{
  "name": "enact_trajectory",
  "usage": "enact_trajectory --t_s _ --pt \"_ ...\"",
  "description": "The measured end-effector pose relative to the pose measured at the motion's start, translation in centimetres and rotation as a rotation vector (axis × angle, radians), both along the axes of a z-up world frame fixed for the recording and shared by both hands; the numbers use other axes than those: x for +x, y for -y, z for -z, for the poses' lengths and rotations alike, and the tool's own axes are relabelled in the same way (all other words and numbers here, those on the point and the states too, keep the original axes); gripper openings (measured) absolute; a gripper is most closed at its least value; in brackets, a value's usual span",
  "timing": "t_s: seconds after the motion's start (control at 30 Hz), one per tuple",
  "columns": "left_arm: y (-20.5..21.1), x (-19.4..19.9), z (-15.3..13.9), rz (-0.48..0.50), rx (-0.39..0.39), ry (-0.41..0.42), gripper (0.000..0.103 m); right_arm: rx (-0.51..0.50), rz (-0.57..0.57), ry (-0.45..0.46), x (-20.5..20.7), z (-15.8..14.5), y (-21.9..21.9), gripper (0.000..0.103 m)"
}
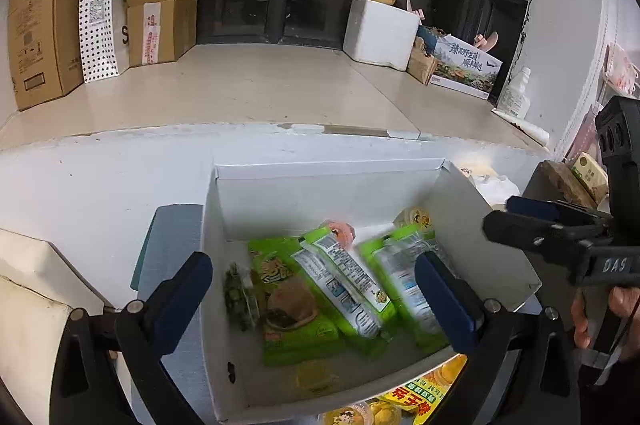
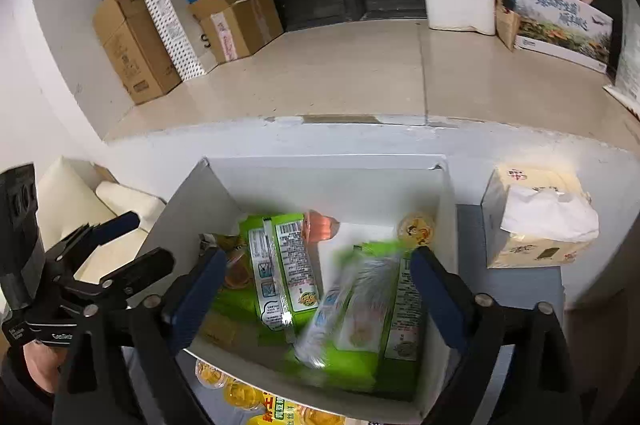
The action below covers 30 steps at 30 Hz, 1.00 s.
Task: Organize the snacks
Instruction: 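Drop the pea bag into the box with the right while the left drops the jelly cup, then grasp the brown meat snack packet with the right gripper while the left grasps a jelly cup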
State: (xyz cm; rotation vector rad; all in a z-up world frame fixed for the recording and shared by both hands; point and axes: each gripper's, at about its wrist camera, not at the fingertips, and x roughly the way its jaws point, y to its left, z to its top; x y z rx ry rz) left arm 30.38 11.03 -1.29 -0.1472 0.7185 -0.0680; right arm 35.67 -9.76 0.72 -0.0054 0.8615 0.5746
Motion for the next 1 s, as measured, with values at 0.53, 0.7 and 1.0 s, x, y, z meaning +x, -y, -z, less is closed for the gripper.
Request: enact_trajectory --t_s 0.53,0.7,1.0 --pt "5.0 -13.8 3.0 0.134 -0.024 0.036 0.103 0.000 -0.008 0.095 -15.4 2.1 8.6 0.103" --pt "6.5 -17.9 6.2 0.138 -0.059 -0.021 0.103 -0.103 -0.014 0.028 -17.3 7.9 8.8 0.103" --pt "5.8 -19.4 7.4 0.104 -0.097 -0.044 0.103 -0.013 0.054 -0.111 -10.0 11.6 8.6 0.103"
